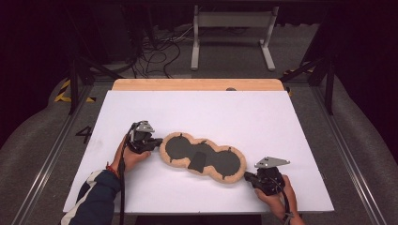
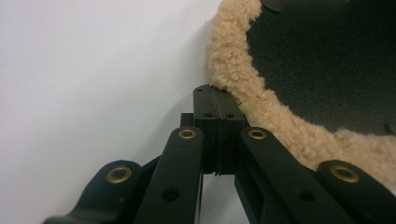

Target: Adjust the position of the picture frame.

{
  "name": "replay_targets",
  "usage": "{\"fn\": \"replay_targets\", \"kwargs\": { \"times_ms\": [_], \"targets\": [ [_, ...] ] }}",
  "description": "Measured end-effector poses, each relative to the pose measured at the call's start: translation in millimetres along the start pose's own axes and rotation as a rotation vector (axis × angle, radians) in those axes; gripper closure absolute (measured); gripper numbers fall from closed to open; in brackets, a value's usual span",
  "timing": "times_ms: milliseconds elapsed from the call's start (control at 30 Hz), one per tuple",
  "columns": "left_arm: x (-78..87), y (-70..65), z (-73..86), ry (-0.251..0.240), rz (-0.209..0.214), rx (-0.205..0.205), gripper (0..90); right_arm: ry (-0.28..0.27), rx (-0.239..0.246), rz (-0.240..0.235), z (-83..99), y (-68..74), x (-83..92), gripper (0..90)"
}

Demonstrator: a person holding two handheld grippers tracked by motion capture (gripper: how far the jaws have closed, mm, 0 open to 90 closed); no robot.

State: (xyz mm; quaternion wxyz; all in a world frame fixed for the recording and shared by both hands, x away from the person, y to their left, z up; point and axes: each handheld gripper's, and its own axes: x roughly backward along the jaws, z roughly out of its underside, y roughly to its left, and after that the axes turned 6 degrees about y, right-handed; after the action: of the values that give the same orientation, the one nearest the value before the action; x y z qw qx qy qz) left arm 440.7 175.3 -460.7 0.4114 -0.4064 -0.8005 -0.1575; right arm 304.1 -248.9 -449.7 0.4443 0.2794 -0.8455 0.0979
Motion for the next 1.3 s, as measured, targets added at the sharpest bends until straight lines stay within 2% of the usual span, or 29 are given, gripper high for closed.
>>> {"fn": "replay_targets", "kwargs": {
  "times_ms": [67,200,300,433,467,500,533,567,700,767,867,1033,1200,1300],
  "targets": [
    [0.8,-1.5,1.5,0.002,0.018,0.005,89.9,-0.004,-0.011,0.014,-2.0,-4.5,-1.0,90.0],
    [2.0,-8.7,3.6,0.005,0.011,-0.008,89.9,-0.015,-0.026,0.055,-7.8,-15.7,-3.9,90.0],
    [3.0,-12.6,4.6,0.008,0.001,-0.021,89.9,-0.022,-0.020,0.065,-10.6,-21.6,-5.7,90.0],
    [2.8,-17.7,5.3,0.008,0.012,-0.011,89.9,-0.027,-0.035,0.074,-15.5,-31.5,-8.3,90.0],
    [3.0,-18.1,5.1,0.010,0.007,-0.022,89.9,-0.027,-0.045,0.069,-16.7,-34.4,-8.8,90.0],
    [2.8,-20.5,5.8,0.006,0.001,-0.009,89.9,-0.026,-0.042,0.071,-17.5,-35.9,-9.0,90.0],
    [2.8,-20.8,6.2,0.005,-0.003,-0.019,89.9,-0.028,-0.034,0.073,-18.3,-37.5,-9.5,90.0],
    [2.7,-21.6,6.6,0.002,-0.002,-0.011,89.9,-0.029,-0.034,0.072,-18.9,-38.9,-9.9,90.0],
    [3.0,-23.5,6.6,0.005,-0.010,-0.022,89.9,-0.030,-0.024,0.070,-19.6,-41.0,-10.3,90.0],
    [2.8,-26.3,6.9,0.002,-0.015,-0.006,89.9,-0.034,-0.023,0.080,-20.7,-42.7,-11.2,90.0],
    [3.2,-26.4,7.7,0.001,-0.016,-0.024,89.9,-0.036,-0.025,0.091,-23.3,-45.0,-12.8,90.0],
    [3.2,-26.7,7.7,0.001,-0.017,-0.025,89.7,-0.042,-0.030,0.078,-23.2,-47.9,-13.2,90.0],
    [1.8,-27.6,7.8,-0.009,-0.024,-0.001,89.6,-0.037,-0.014,0.092,-23.9,-46.1,-13.3,90.0],
    [1.5,-26.8,7.7,-0.015,-0.029,-0.006,89.0,-0.041,-0.007,0.090,-23.1,-46.8,-13.2,90.0]
  ]
}}
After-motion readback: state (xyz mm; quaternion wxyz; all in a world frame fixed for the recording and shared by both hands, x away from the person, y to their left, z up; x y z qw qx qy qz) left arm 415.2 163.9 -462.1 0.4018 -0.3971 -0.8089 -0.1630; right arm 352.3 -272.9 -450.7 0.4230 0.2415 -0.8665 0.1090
